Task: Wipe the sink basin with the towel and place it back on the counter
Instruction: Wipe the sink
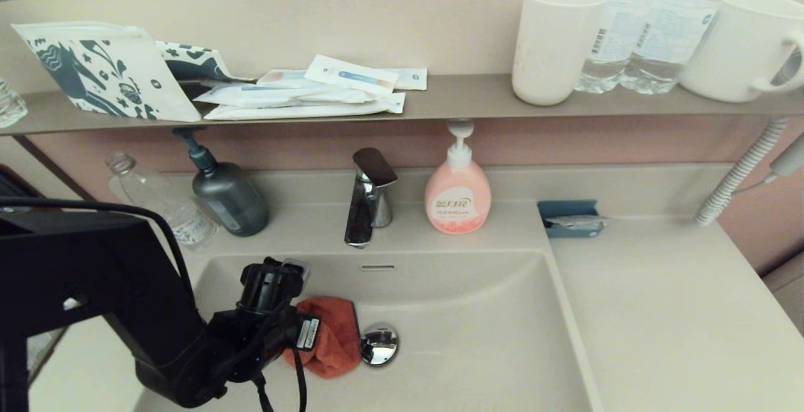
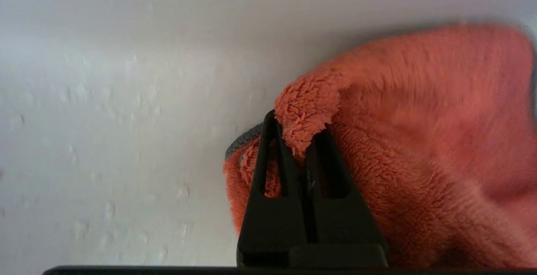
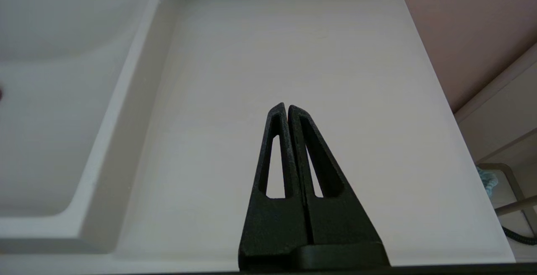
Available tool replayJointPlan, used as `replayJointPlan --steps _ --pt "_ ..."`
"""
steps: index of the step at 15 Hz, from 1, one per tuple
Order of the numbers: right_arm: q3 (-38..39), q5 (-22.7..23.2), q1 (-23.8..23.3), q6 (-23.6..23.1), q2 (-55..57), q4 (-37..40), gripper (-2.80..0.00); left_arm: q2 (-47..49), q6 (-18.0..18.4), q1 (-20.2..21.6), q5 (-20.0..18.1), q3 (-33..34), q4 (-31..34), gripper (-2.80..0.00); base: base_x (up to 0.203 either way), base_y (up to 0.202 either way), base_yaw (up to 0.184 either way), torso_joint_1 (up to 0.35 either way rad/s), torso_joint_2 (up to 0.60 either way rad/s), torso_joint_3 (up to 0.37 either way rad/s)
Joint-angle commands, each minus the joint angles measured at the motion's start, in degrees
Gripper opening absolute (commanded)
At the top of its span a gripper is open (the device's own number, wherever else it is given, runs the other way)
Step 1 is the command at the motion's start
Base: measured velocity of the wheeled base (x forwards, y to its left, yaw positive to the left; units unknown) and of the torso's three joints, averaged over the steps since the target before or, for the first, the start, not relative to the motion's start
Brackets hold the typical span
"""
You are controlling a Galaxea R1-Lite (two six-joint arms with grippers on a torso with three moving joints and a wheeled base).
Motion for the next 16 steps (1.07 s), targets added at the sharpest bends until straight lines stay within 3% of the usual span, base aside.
replayJointPlan --steps 1,5,7,8,10,16 --pt "0.00 0.09 0.02 -0.03 0.05 0.00 -2.80 0.40 -0.12 -1.27 0.67 -0.02 -2.12 -2.80 0.000 0.000 0.000 0.000 0.00 0.000" --pt "0.00 0.02 0.02 -0.03 0.05 -0.28 -2.80 -0.33 -3.33 -6.06 3.75 0.34 -2.75 -2.80 0.000 0.000 0.000 0.000 0.00 0.000" --pt "0.00 0.02 0.02 -0.03 0.05 -8.97 -2.80 -0.47 -4.94 -6.77 4.38 0.45 -2.76 -2.80 0.000 0.000 0.000 0.000 0.00 0.000" --pt "0.00 0.02 0.02 -0.03 0.05 -9.28 -2.80 -0.48 -6.54 -7.50 4.71 0.45 -2.68 -2.80 0.000 0.000 0.000 0.000 0.00 0.000" --pt "0.00 0.02 0.02 -0.03 0.05 -0.64 -2.80 -0.23 -9.49 -9.46 5.60 0.46 -2.60 -2.80 0.000 0.000 0.000 0.000 0.00 0.000" --pt "0.00 0.02 0.02 -0.03 0.05 0.00 -2.80 1.37 -11.85 -13.26 6.50 -0.96 -2.33 -2.80 0.000 0.000 0.000 0.000 0.00 0.000"
